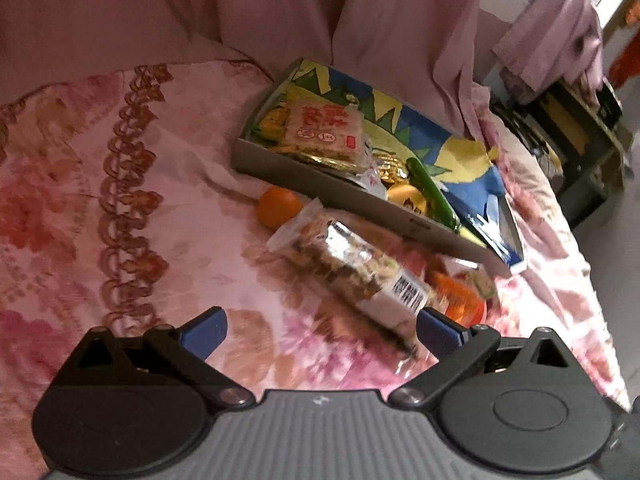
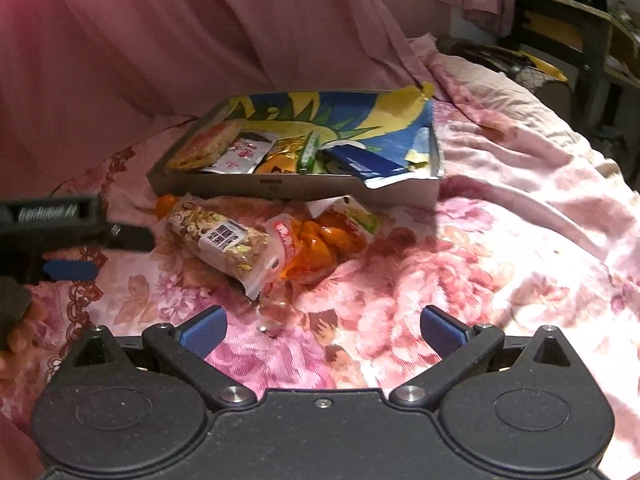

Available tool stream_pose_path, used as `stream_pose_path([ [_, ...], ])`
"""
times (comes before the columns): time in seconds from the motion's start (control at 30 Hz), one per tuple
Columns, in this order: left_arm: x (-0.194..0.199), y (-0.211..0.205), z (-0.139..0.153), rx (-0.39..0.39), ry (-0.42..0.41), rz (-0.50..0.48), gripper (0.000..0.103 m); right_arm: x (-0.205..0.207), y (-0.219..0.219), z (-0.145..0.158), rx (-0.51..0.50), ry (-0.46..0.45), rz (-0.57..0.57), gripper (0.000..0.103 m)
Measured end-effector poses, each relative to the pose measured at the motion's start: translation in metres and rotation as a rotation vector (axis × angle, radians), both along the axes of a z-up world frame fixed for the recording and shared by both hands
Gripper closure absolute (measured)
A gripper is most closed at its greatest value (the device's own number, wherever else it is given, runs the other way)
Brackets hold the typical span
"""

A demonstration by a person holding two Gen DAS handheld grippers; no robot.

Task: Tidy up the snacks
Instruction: 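Move the left tool to the nut bar while the right tool approaches the orange chili packet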

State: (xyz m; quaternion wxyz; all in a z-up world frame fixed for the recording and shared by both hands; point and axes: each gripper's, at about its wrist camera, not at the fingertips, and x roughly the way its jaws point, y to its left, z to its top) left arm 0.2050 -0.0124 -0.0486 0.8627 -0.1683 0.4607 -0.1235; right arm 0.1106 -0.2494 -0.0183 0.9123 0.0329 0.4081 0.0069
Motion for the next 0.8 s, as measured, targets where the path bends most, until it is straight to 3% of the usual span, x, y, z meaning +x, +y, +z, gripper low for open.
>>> stream_pose_path([
  [0.53, 0.048, -0.033, -0.023, -0.059, 0.047, 0.055, 0.0, 0.03, 0.017, -0.022, -0.085, -0.059, -0.063, 0.001],
  [0.8, 0.067, -0.044, -0.035, -0.002, 0.086, 0.102, 0.0, 0.038, 0.032, -0.03, -0.172, -0.1, -0.035, 0.001],
])
